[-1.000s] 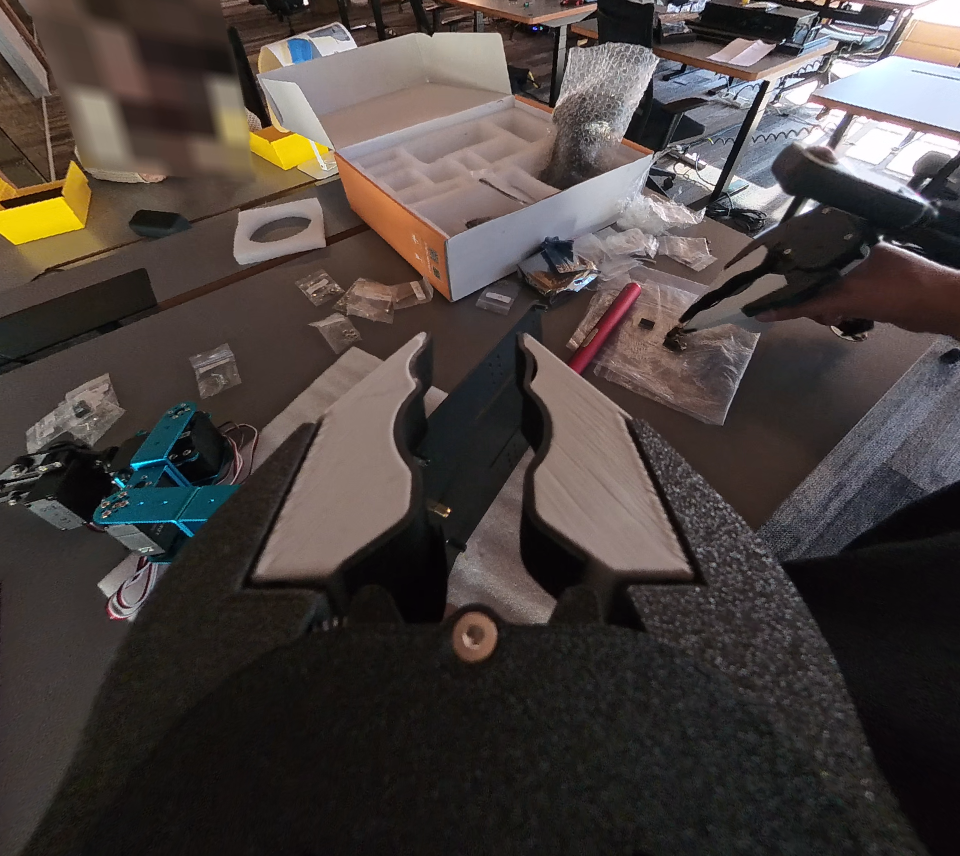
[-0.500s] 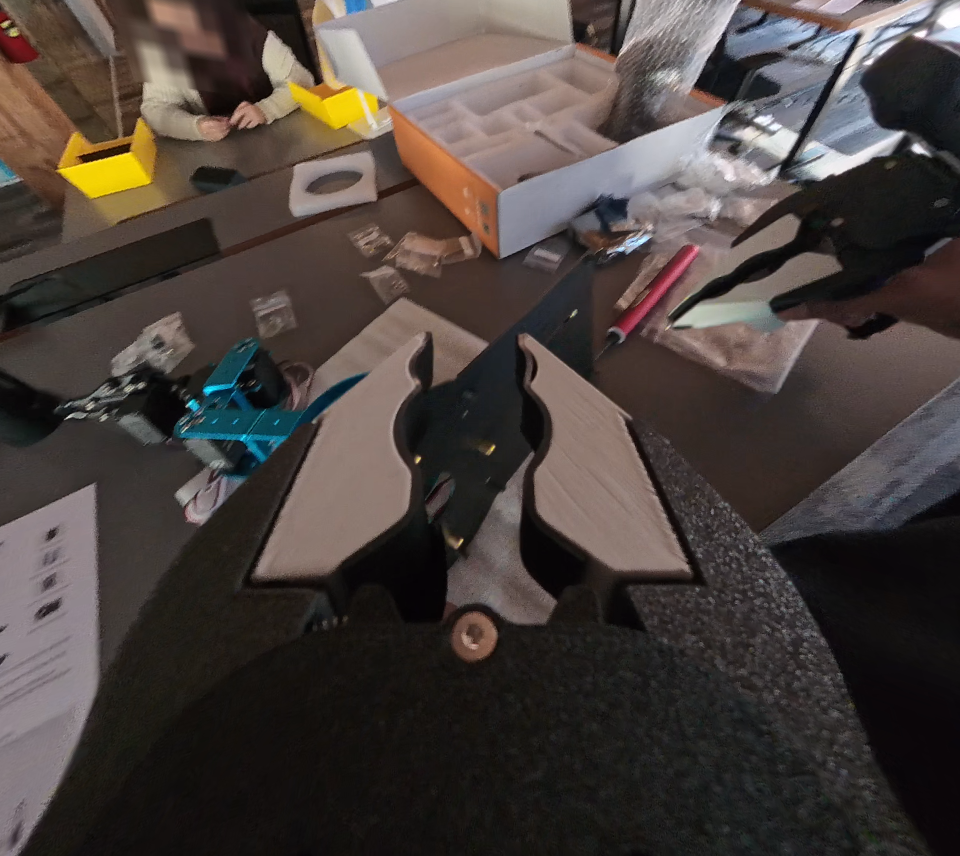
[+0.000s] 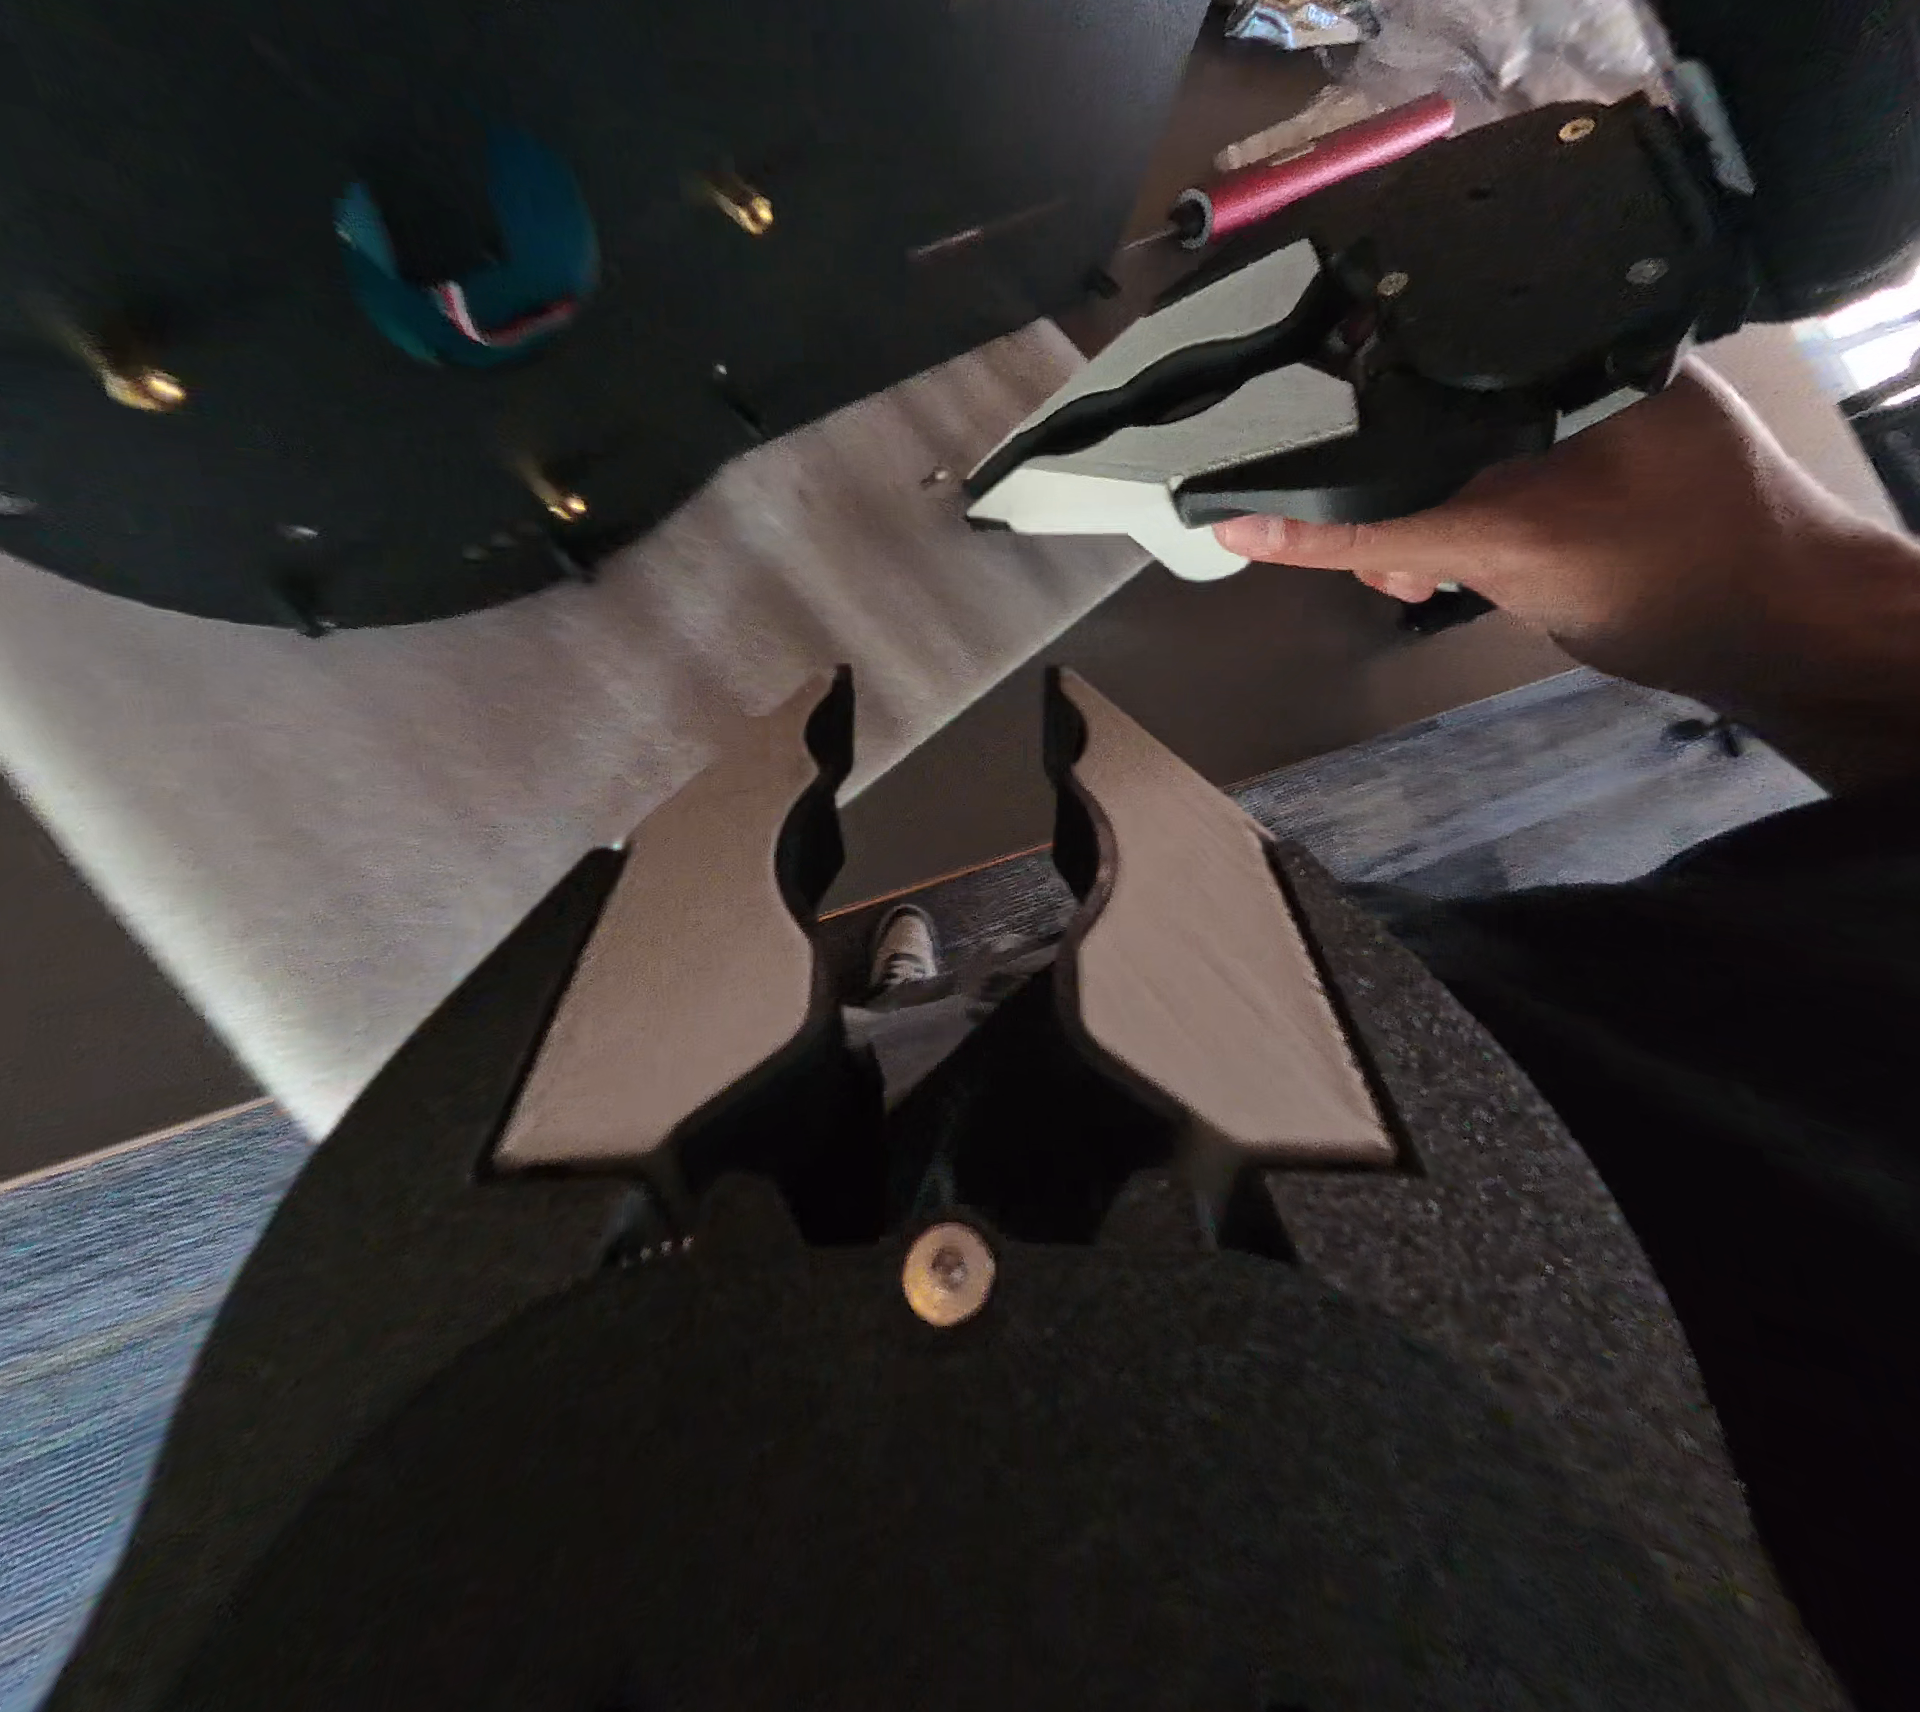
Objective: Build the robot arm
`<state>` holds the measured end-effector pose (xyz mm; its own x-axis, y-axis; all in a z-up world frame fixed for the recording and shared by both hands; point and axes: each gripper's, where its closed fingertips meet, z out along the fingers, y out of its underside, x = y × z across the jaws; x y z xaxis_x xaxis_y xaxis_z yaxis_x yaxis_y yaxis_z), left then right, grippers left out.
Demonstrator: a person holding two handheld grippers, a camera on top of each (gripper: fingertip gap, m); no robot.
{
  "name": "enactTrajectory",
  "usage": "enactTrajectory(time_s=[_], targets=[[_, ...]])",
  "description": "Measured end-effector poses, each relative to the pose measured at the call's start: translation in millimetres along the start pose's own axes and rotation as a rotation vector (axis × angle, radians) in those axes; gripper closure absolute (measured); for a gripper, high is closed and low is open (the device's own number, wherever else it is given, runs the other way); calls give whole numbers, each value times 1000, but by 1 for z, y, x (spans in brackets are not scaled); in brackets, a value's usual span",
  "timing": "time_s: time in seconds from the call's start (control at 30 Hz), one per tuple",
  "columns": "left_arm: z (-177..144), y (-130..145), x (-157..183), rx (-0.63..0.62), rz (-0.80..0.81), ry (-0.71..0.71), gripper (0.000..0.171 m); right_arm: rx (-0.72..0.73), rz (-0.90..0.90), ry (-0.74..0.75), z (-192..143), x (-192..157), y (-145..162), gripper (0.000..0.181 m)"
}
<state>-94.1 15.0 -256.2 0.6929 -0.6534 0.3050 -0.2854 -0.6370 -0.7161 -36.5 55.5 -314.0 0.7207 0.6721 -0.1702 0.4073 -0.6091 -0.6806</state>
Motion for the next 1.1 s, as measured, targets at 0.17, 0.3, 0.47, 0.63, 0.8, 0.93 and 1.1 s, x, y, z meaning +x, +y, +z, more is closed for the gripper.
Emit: enactTrajectory(time_s=[0.17,0.3,0.47,0.63,0.8,0.93,1.1], targets=[[18,1,-3,74,-55,27,136,66,-48,-58,-8,-2,-15,172],[20,6,-10,118,-66,-17,140,18,-222,-71,4,14,-16,170],[27,13,-3,158,-48,-125,142,-36,-283,-223,4,-2,-2,173],[42,10,8,174,42,-299,144,-1,-290,-308,-11,-5,-3,173],[56,-14,3,249,-12,-432,151,81,-362,-310,-43,6,-26,173],[77,-11,-1,181,-87,-491,159,182,-361,-315,-80,25,-53,173],[88,-4,-4,171,-140,-545,154,299,-351,-408,-127,42,-75,173]])
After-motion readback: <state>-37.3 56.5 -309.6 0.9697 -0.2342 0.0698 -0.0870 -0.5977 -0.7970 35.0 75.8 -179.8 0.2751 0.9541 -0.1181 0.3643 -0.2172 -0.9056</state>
